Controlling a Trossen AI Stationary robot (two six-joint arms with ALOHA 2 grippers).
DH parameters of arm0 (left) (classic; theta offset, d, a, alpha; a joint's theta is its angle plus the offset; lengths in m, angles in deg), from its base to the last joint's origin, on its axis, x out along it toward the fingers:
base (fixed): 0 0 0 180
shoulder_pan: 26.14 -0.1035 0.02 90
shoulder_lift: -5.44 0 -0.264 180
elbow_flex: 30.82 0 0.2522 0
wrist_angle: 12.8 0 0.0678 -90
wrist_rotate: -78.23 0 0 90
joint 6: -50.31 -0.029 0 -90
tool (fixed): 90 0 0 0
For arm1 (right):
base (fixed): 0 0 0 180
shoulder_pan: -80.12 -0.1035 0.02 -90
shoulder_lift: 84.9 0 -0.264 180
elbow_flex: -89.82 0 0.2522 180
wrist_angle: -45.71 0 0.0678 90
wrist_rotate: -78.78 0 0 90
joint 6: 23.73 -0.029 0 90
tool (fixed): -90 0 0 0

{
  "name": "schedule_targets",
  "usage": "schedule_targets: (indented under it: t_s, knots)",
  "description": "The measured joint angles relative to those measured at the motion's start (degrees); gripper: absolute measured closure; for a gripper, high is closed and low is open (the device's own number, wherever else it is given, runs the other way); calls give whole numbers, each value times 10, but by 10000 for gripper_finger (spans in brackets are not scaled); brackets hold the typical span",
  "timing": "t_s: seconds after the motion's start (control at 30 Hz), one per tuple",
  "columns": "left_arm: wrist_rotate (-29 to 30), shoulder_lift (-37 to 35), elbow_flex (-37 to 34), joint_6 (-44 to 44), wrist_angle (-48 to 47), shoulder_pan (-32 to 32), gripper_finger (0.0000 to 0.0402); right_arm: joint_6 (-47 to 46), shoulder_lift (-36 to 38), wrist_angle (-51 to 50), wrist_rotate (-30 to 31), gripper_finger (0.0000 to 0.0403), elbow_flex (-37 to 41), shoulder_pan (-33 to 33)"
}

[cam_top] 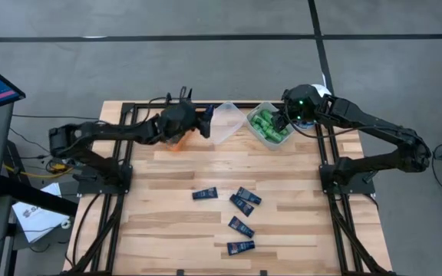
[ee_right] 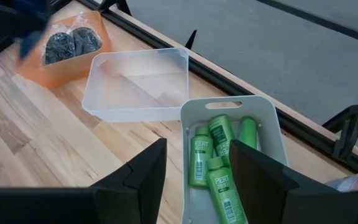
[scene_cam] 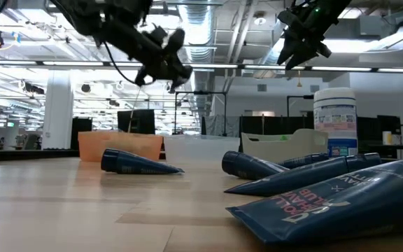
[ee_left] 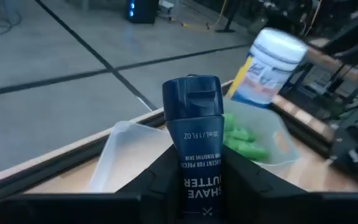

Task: Pick & Place Travel size toiletries
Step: Put the dark blue shave cream into the transparent bin

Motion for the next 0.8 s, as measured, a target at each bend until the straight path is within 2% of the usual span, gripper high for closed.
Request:
schedule_targets:
  t_s: [0.13, 0.27, 0.57, 0.8]
  knots:
    - [-34, 50, 0, -10, 29, -36, 319, -9, 0, 0, 0, 239, 0, 0]
    - [-41, 94, 10, -34, 38, -53, 319, -11, 0, 0, 0, 238, 0, 0]
    - [-40, 159, 58, -163, 41, -53, 318, -23, 0, 0, 0, 240, 0, -1]
    - [-42, 188, 58, -180, 36, -52, 318, -26, 0, 0, 1, 240, 0, -15]
